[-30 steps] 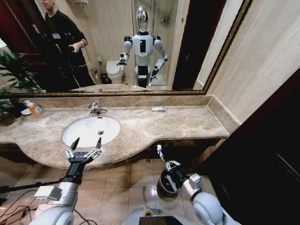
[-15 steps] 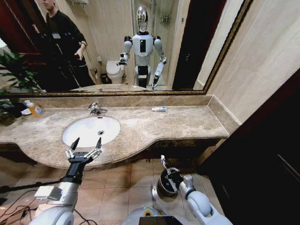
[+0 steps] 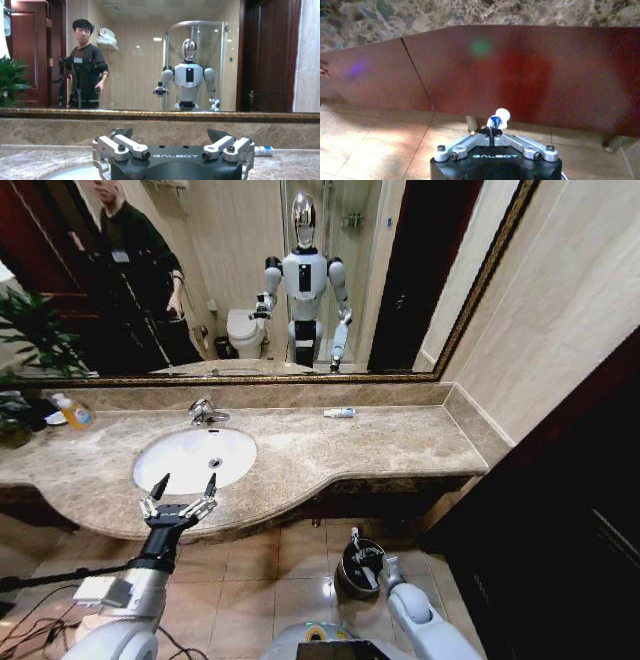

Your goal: Pick up the trash from the sink and place it in the trash bin.

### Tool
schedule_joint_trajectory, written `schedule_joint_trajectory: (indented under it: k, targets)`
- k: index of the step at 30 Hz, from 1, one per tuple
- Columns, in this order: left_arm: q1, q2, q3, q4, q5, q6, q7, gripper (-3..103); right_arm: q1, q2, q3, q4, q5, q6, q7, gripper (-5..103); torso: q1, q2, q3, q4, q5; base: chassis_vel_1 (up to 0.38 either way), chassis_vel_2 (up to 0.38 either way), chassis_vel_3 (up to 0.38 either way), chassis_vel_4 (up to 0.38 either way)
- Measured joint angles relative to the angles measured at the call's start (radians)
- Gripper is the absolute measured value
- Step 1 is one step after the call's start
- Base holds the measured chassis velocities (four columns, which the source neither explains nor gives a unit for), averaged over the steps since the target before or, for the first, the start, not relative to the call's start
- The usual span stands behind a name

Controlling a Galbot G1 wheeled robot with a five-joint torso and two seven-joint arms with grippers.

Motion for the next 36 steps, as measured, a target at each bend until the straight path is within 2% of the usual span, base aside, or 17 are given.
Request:
schedule_joint_trajectory:
  k: [7,17,36]
  targets:
    - [0.0,0.0,0.0,0.0,0.0,0.0,0.0,100,0.041,0.031,0.005,-0.099,-0.014,0.036,0.009,0,0.0,0.0,0.0,0.0,0.0001,0.0,0.0,0.0,0.0]
    - [0.0,0.0,0.0,0.0,0.0,0.0,0.0,100,0.08,0.012,0.014,-0.23,-0.013,0.077,0.021,0,0.0,0.0,0.0,0.0,0.0,0.0,0.0,0.0,0.0]
    - [0.0,0.0,0.0,0.0,0.0,0.0,0.0,100,0.067,0.015,0.01,-0.273,-0.009,0.115,0.016,0,0.0,0.0,0.0,0.0,0.0,0.0,0.0,0.0,0.0]
